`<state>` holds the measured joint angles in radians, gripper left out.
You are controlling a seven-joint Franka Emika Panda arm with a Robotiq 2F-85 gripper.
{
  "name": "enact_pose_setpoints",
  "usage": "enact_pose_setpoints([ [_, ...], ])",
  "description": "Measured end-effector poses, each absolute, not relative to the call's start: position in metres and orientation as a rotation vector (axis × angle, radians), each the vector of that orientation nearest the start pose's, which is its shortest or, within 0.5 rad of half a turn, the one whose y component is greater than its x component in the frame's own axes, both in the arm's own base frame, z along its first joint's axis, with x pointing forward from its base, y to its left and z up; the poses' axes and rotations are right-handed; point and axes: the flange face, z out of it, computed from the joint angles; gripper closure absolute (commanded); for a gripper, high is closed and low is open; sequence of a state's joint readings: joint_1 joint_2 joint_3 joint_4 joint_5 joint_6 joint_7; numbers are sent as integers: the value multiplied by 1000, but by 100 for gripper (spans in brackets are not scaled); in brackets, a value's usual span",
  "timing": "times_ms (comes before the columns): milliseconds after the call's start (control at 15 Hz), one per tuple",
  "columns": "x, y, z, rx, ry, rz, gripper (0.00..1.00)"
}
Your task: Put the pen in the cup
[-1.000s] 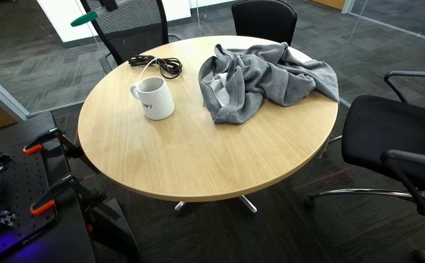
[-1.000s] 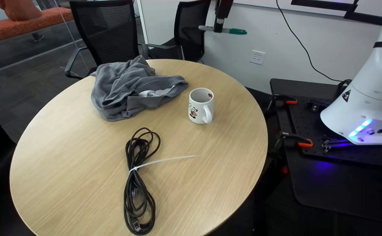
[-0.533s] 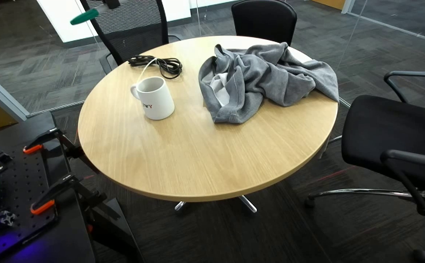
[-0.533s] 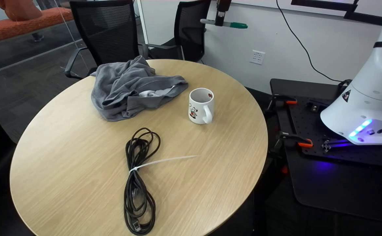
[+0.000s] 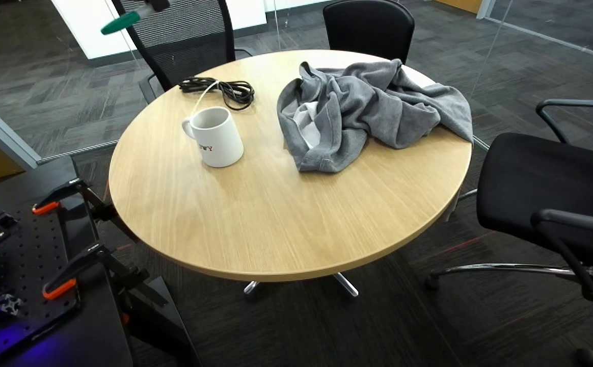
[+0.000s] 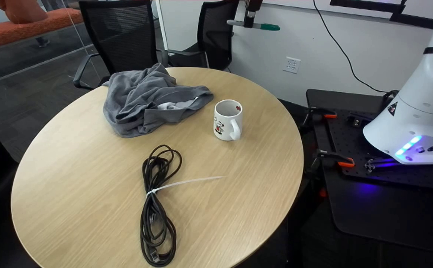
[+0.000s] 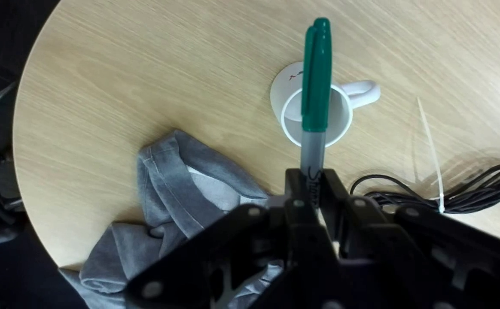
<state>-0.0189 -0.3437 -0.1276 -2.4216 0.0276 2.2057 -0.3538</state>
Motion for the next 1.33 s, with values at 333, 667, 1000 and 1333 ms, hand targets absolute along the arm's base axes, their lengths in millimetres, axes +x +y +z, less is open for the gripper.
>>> enact_pose_setpoints([
  [333,442,-105,460,-2929,-563,-336,97],
  [667,438,-128,472,-2690,-824,-459,97],
  [1000,439,-129,467,-2478,-1005,-607,86],
  [1333,439,-129,464,-2475,-1006,-603,97],
])
